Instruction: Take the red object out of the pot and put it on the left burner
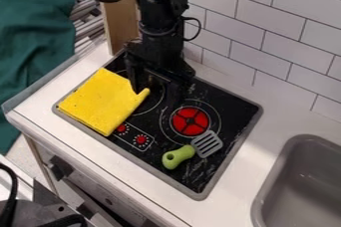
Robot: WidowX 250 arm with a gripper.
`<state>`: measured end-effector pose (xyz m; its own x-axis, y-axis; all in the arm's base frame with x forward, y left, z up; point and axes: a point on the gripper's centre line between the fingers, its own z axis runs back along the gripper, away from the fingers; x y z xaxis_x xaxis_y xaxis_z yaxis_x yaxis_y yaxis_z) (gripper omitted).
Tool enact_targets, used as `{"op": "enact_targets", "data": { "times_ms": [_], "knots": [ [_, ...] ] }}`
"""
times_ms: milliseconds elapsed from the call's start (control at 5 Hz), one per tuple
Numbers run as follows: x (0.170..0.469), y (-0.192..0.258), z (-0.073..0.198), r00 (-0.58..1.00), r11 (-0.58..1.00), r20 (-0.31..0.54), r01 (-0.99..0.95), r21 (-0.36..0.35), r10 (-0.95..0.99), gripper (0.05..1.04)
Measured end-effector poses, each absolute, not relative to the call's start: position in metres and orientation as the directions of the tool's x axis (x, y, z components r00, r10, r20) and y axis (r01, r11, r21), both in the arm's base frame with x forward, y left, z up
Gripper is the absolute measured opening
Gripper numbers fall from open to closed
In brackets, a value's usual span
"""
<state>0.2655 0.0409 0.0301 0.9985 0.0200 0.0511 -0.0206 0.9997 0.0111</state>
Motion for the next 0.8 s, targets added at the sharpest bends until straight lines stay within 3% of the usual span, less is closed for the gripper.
{"op": "enact_targets", "data": {
  "times_ms": [400, 600, 800],
  "knots": [
    [0.274, 0.038, 0.019, 0.999, 0.999, 0.041, 0.037, -0.017, -0.036, 1.004],
    [0.295, 0.04, 0.017, 0.998, 0.998, 0.006, 0.058, -0.008, -0.058, 1.004],
    [0.332, 0.035, 0.027, 0.998, 0.998, 0.025, 0.063, 0.022, -0.063, 1.004]
  ]
}}
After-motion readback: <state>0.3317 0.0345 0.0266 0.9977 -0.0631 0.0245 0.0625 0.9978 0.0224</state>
